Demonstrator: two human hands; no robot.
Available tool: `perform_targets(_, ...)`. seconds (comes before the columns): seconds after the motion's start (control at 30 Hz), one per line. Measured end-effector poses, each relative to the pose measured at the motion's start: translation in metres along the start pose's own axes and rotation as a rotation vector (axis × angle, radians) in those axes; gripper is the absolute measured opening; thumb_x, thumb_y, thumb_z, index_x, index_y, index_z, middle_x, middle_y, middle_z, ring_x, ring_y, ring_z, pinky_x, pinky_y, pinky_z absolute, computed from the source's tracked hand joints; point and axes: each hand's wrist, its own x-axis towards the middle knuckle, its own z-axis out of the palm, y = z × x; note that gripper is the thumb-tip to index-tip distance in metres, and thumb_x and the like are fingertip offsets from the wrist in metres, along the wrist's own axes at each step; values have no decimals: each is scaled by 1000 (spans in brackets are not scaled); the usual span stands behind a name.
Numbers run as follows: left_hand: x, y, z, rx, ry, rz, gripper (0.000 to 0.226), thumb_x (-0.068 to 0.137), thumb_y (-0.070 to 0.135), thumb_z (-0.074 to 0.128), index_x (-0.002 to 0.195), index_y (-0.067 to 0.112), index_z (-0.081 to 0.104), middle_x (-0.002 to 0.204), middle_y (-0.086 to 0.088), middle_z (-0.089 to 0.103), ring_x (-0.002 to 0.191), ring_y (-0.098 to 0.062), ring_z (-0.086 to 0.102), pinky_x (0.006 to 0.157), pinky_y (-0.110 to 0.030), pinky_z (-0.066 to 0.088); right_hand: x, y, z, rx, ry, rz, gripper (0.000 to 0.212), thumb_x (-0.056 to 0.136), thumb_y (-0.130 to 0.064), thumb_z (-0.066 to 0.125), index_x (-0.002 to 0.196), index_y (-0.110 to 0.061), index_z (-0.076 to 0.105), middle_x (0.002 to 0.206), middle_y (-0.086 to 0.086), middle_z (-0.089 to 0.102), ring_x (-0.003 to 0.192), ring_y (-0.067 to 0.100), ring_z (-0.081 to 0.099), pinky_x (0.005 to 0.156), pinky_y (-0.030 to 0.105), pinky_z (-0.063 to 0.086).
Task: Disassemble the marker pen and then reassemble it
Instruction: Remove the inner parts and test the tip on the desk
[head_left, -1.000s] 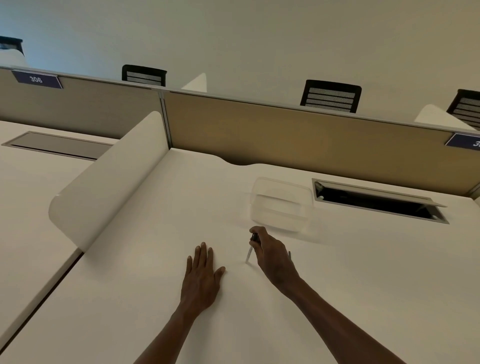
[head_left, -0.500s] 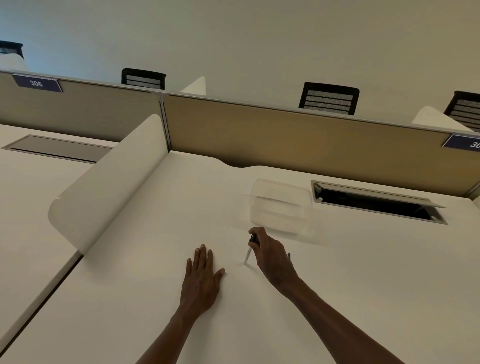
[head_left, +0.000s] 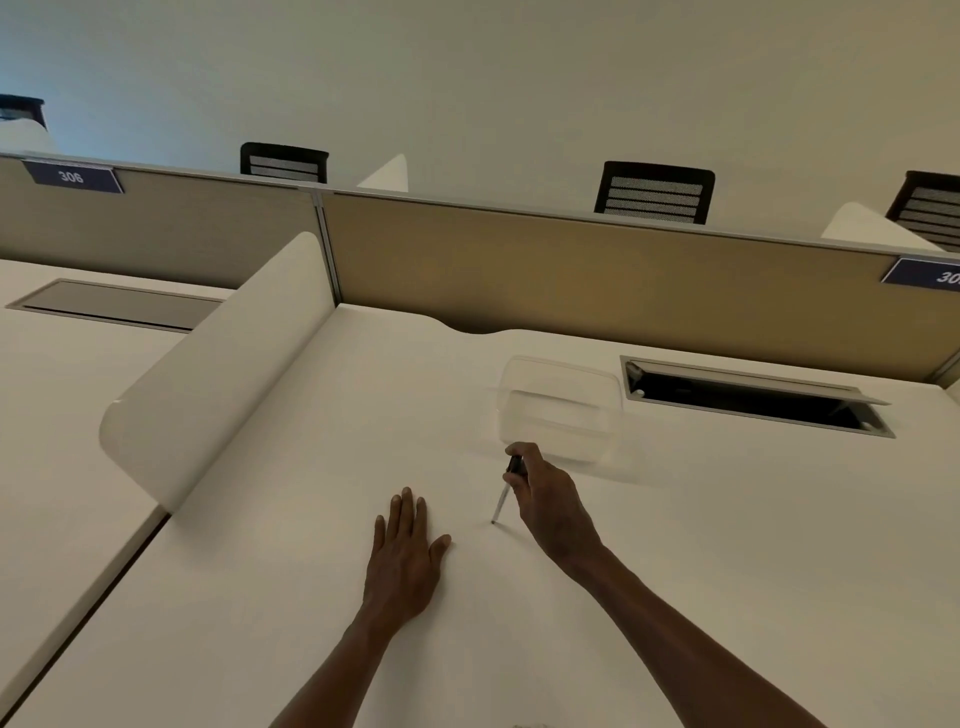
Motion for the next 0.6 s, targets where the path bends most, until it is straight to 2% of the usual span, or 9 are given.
perform_targets(0.13, 2, -1, 2, 17, -8, -4, 107, 71, 74, -27, 153, 10, -2, 159, -4, -18, 147, -17, -19, 120, -36, -9, 2, 0, -6, -2, 40, -25, 32, 91, -11, 62, 120, -14, 49, 89, 1, 65, 78, 17, 61, 66, 17, 38)
perform_targets(0.37, 2, -1, 2, 11, -11, 3, 107, 71, 74, -27, 153, 10, -3, 156, -2, -22, 145, -15, -22, 120, -36, -9, 9, -3, -16, 19, 116, -46, 33, 91, -12, 63, 121, -16, 48, 92, 6, 70, 83, 23, 66, 69, 35, 54)
perform_targets(0.6, 2, -2, 2, -16, -13, 3, 109, 71, 76, -24, 153, 9, 1, 158, -3, -18, 146, -16, -18, 120, -37, -8, 18, -12, -22, 48, 155, -86, 33, 92, -12, 62, 121, -17, 47, 91, 6, 69, 81, 20, 66, 69, 33, 55)
